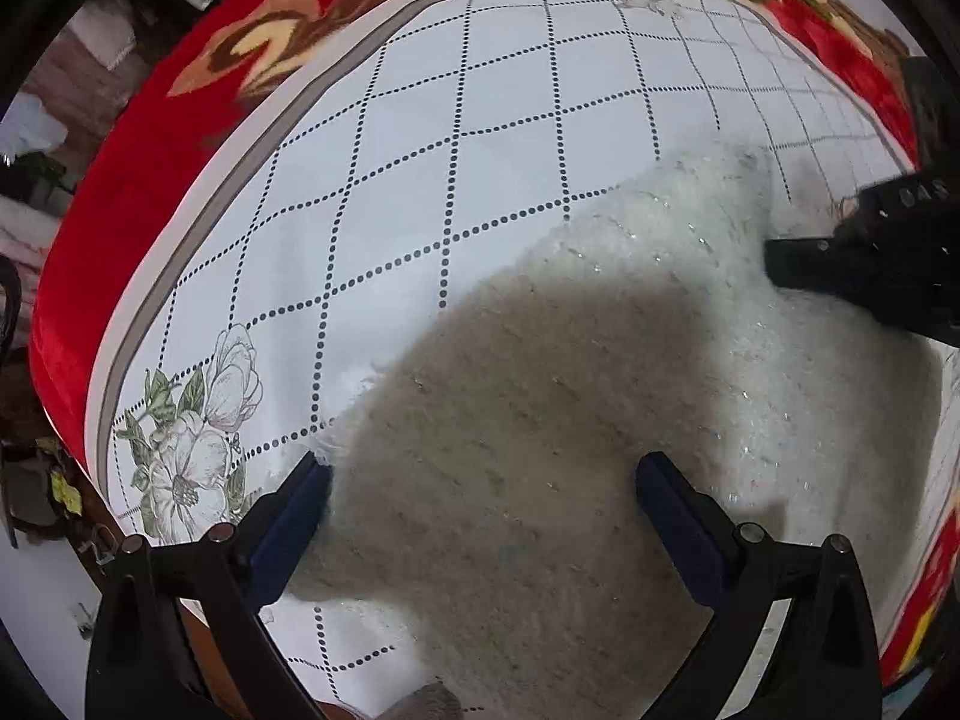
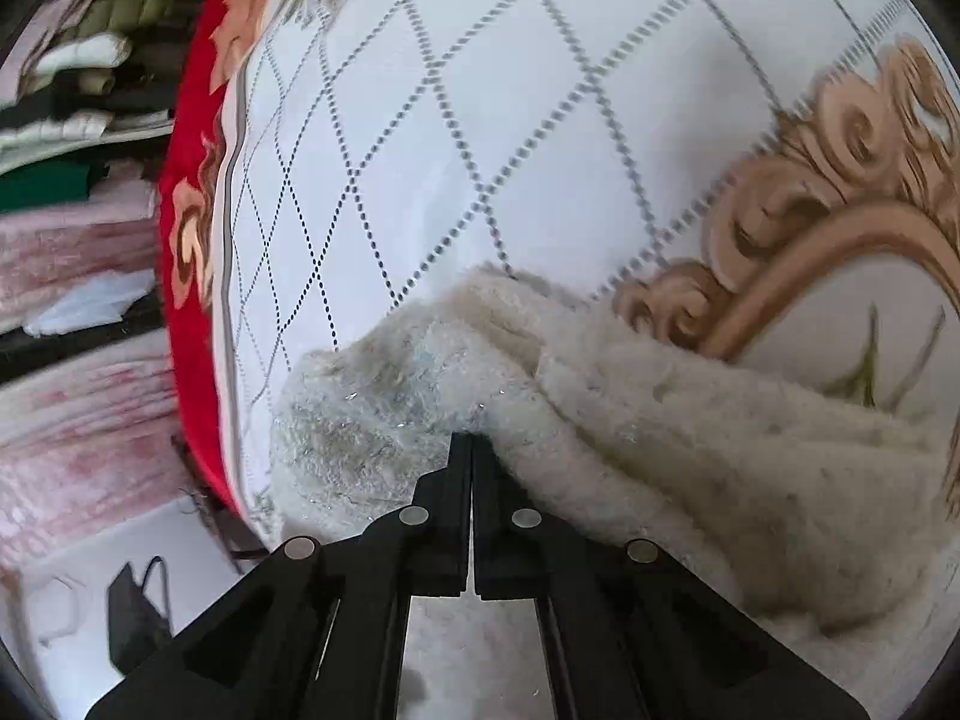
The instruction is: Fold large clothes
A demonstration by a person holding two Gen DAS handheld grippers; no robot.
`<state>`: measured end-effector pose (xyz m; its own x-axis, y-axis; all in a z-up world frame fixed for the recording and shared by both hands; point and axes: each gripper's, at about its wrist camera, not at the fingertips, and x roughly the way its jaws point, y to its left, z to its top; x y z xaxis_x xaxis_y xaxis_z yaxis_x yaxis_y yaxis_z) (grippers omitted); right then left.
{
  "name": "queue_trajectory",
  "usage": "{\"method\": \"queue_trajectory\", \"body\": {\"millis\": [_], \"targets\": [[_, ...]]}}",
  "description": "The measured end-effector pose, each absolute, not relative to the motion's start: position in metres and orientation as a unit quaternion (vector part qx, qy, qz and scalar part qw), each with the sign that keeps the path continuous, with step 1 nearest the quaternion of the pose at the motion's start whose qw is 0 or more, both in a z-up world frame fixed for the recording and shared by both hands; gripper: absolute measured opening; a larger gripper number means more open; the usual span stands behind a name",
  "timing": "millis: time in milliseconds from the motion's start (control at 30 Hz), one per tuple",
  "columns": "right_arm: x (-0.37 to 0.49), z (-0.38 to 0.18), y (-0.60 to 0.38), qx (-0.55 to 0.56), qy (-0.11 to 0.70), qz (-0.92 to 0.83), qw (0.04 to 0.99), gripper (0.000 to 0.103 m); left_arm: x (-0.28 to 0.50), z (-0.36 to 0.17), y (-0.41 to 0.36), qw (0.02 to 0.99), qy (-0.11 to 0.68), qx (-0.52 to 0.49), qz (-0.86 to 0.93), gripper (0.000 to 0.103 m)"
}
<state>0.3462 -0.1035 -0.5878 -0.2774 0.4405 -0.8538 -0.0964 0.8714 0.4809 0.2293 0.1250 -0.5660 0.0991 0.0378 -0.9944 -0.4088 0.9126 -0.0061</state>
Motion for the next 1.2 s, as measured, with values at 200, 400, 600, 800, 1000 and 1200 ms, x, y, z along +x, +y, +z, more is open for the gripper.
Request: {"method": "queue_trajectory", "body": {"millis": [200,400,600,800,1000,1200], "targets": [[0.349,-0.522,-0.143,0.169,0.734,0.277,0.596,0.063,0.229,-0.519,0.135,0.751,0.624,-0.159,0.144,0.103],[0.294,-0.508,-0.227,0.222,0.690,0.237,0.647,0.098,0.243,-0.512,0.146,0.772,0.610,-0.126,0.125,0.103],[0.231,-0.601,-0.270,0.290,0.715,0.254,0.583,0.098,0.266,-0.556,0.148,0.751,0.644,-0.135,0.047,0.103],[0.241,-0.649,-0.226,0.346,0.699,0.336,0.528,0.097,0.273,-0.588,0.147,0.733,0.658,-0.173,-0.001,0.098],[0.252,-0.640,-0.225,0.380,0.672,0.339,0.537,0.057,0.277,-0.567,0.165,0.760,0.621,-0.191,-0.008,0.017],[0.257,-0.628,-0.222,0.408,0.657,0.349,0.529,0.053,0.283,-0.536,0.170,0.773,0.605,-0.190,-0.014,0.012]]}}
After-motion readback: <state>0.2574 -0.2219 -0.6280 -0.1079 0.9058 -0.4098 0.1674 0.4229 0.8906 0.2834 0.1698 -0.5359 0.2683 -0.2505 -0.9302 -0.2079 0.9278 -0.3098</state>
